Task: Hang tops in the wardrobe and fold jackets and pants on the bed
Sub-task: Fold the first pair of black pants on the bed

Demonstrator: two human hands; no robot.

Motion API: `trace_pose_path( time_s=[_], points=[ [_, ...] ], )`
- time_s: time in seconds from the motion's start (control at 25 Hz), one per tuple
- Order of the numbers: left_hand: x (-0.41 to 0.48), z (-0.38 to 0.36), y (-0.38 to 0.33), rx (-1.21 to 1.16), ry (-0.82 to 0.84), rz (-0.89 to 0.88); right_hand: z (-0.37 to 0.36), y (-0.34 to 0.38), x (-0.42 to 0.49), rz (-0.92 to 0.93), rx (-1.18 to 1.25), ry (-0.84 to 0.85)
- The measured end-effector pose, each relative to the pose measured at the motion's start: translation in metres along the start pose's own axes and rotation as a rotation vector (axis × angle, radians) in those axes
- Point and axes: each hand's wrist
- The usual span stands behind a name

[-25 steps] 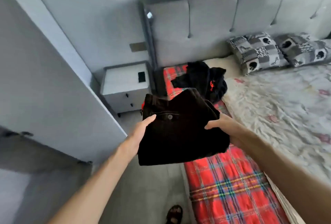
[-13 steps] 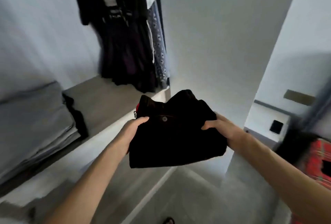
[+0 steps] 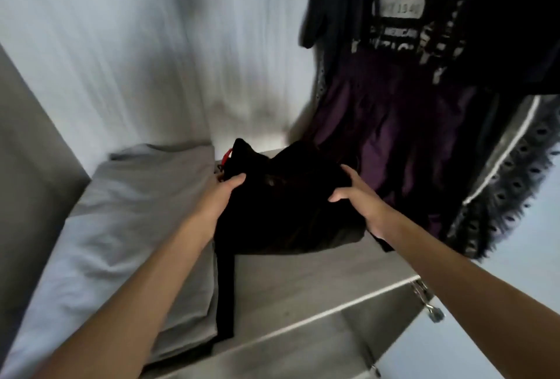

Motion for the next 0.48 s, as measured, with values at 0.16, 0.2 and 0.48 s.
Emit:
trace_pose_path(
  time_s=[0.16, 0.2, 0.48],
  points=[
    [0.105, 0.018, -0.055, 0.042, -0.125, -0.173, -0.026, 0.012, 0.139, 0.054, 0.025, 0.025],
    [0.128, 0.021, -0.051, 0.168, -0.202, -0.179, -0.033, 0.000, 0.163, 0.039, -0.008, 0.035],
    [0.209, 0.013, 0.000, 1.190, -0.436, -0.322, -0.089, -0.058, 0.247, 0.428, -1.113, -0.033]
  ],
)
Point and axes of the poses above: each hand's wrist, its own x-axis towards the middle knuckle, its own z-axis out of the back of the hand, y = z × x, and after that the axes turned 10 degrees about z, right-handed
